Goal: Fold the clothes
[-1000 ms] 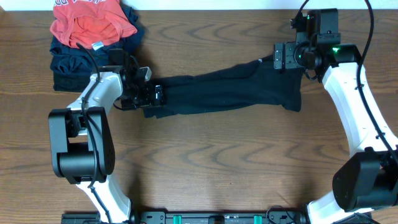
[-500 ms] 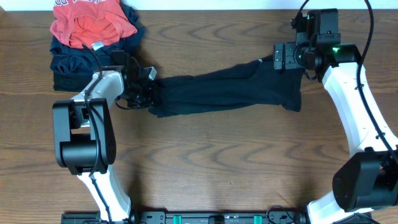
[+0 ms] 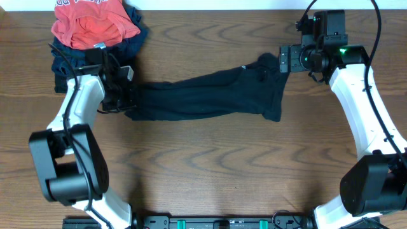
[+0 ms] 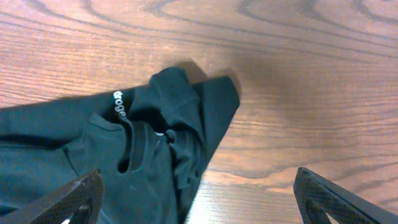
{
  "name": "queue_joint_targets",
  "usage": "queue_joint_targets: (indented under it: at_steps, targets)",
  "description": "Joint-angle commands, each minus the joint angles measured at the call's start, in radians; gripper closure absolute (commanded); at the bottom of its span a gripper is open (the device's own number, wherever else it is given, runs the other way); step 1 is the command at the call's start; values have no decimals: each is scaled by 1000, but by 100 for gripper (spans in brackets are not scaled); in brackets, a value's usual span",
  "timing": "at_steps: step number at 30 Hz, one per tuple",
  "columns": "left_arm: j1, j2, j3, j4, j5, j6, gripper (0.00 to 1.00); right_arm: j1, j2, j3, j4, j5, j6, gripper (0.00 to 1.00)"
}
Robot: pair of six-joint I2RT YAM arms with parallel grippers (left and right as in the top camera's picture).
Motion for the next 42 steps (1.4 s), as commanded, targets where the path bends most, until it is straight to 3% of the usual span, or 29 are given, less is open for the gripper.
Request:
queue_joint_targets:
  at_steps: [1, 11, 18, 32, 33, 35, 36, 42]
  targets:
    - [-14, -34, -6, -10, -63, 9, 94, 8, 10, -11, 1, -14, 14, 5]
    - [-210, -61, -6, 27, -64, 0, 94, 8, 10, -11, -2, -13, 14, 5]
    - [-369, -59, -7, 132, -64, -86, 94, 8, 10, -11, -6, -13, 14, 5]
    - [-493, 25, -7, 278, -64, -145, 93, 8, 10, -11, -13, -12, 14, 4]
    - [-497, 27, -7, 278, -64, -145, 83, 8, 10, -11, -13, -12, 13, 4]
    - [-505, 28, -7, 278, -64, -145, 14, 8, 10, -11, -14, -12, 14, 4]
    - [-507, 28, -7, 278, -64, -145, 2, 8, 10, -11, -13, -12, 14, 4]
    - [-507, 27, -6, 277, -64, -145, 2, 8, 10, -11, -13, -12, 14, 4]
